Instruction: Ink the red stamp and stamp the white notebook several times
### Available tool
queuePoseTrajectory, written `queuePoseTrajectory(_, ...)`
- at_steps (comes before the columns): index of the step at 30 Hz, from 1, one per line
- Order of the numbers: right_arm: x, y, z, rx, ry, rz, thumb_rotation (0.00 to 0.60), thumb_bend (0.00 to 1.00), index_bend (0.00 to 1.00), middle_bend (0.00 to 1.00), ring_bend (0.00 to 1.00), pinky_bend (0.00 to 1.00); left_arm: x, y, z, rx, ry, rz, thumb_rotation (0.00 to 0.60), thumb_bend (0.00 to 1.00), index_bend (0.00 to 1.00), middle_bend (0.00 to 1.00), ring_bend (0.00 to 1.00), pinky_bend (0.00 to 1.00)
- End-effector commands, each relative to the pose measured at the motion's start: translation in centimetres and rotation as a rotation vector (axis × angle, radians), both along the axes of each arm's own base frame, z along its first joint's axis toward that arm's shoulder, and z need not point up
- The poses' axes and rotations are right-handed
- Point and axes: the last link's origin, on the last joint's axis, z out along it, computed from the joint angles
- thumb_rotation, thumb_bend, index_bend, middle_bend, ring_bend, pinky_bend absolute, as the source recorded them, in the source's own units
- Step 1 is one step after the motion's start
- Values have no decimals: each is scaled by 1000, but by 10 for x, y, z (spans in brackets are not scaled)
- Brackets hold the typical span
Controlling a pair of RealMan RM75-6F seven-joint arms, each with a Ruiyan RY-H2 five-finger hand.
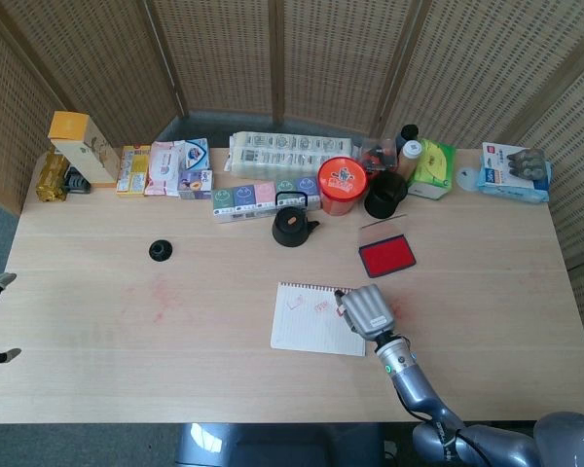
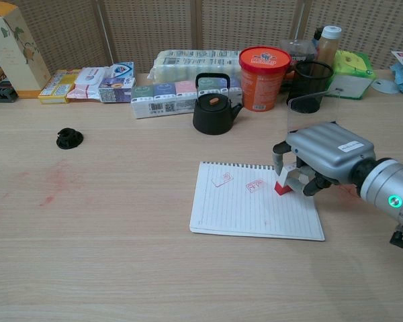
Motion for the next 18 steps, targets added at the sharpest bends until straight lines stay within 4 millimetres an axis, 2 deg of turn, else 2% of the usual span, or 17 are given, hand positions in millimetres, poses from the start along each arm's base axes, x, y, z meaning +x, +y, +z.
queuePoseTrajectory(1,0,0,0,-1,2,2,600,609,659,1000,1000,1000,0,0,0,0,0,0,600,0,0,0,0,0)
queuePoseTrajectory(6,7,-3,8,-25,-10,21,600,609,659,1000,1000,1000,0,0,1,2,-4,-1,600,0,0,0,0,0)
queuePoseTrajectory(15,55,-15,83,-192,-86,135,600,609,659,1000,1000,1000,0,-1,4,7,-14,-7,600,0,0,0,0,0)
queuePoseTrajectory(18,59,-18,96,-211,-81,137,600,609,659,1000,1000,1000,0,-2,5,8,-17,-10,600,0,0,0,0,0)
